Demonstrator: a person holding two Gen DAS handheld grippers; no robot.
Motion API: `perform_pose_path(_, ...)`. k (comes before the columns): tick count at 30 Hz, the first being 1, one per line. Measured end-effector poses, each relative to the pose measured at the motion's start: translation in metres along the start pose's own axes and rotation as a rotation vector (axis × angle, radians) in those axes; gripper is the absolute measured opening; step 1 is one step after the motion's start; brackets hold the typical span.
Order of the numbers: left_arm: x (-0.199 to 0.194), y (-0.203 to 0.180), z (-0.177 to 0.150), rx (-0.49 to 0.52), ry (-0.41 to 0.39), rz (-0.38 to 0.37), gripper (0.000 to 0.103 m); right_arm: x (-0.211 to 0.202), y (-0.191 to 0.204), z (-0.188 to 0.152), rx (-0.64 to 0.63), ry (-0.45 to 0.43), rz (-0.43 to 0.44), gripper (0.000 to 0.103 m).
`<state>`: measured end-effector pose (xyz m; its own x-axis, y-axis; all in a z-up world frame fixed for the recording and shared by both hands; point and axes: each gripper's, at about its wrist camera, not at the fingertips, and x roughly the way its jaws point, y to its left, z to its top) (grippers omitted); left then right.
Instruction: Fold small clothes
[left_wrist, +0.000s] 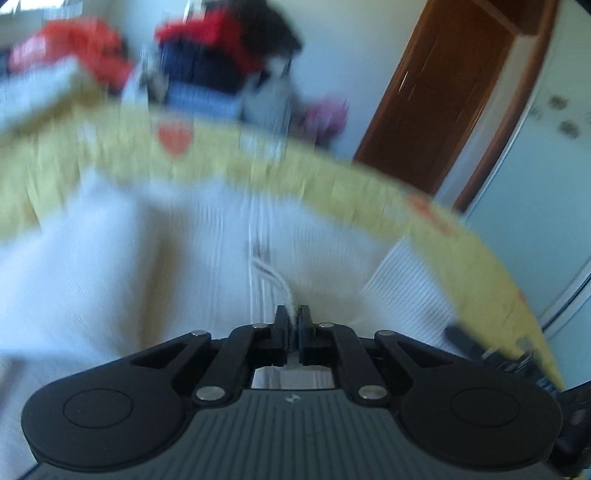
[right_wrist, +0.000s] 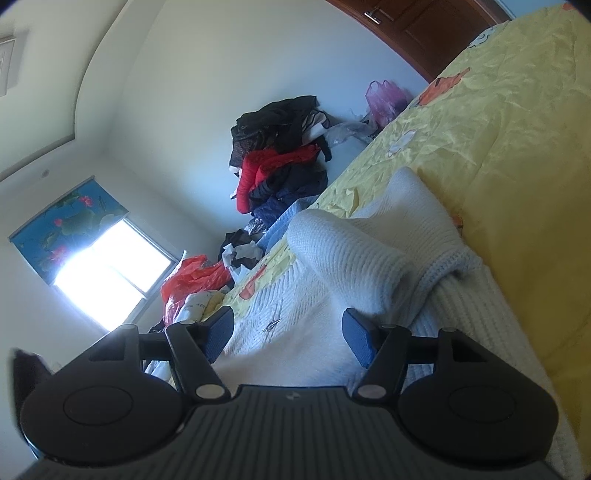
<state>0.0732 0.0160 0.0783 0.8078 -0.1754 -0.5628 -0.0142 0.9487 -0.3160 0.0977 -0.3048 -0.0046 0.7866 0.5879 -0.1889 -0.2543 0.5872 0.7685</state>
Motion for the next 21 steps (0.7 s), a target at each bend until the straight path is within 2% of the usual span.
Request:
perform_pose_path(3,-0.007,0.003,0.013,0.105,-0.065,0.075,0.004,0.002,0.001,0.0,0.003,0.018,0.029,0.068)
perform_pose_path(6,0.018,0.027,0.019,0.093,0.001,0.173,0.004,0.005,0.003,-0.001,-0.006,0.056,0.088,0.068)
perform_pose_path(9,0.036,0.057,0.01,0.036,0.069,0.273,0.004,0.009,0.007,-0.003,-0.02,0.092,0.068,0.068)
perform_pose_path(10,0.034,0.065,0.006,0.028,0.063,0.278,0.004,0.01,0.007,-0.003,-0.013,0.092,0.056,0.075)
perform_pose_path(12,0.032,0.069,-0.003,0.05,0.038,0.284,0.004,0.007,0.004,-0.001,0.011,0.057,0.016,0.082)
perform_pose_path(14,0.032,0.063,-0.008,0.116,0.023,0.313,0.004,0.005,-0.003,0.001,0.06,0.047,0.037,0.082)
perform_pose_path(17,0.034,0.053,-0.014,0.203,0.004,0.344,0.004,0.007,-0.003,0.0,0.061,0.045,0.029,0.083)
perform_pose_path(21,0.023,0.045,-0.006,0.193,-0.039,0.364,0.007,0.009,-0.004,-0.002,0.055,0.044,0.021,0.083)
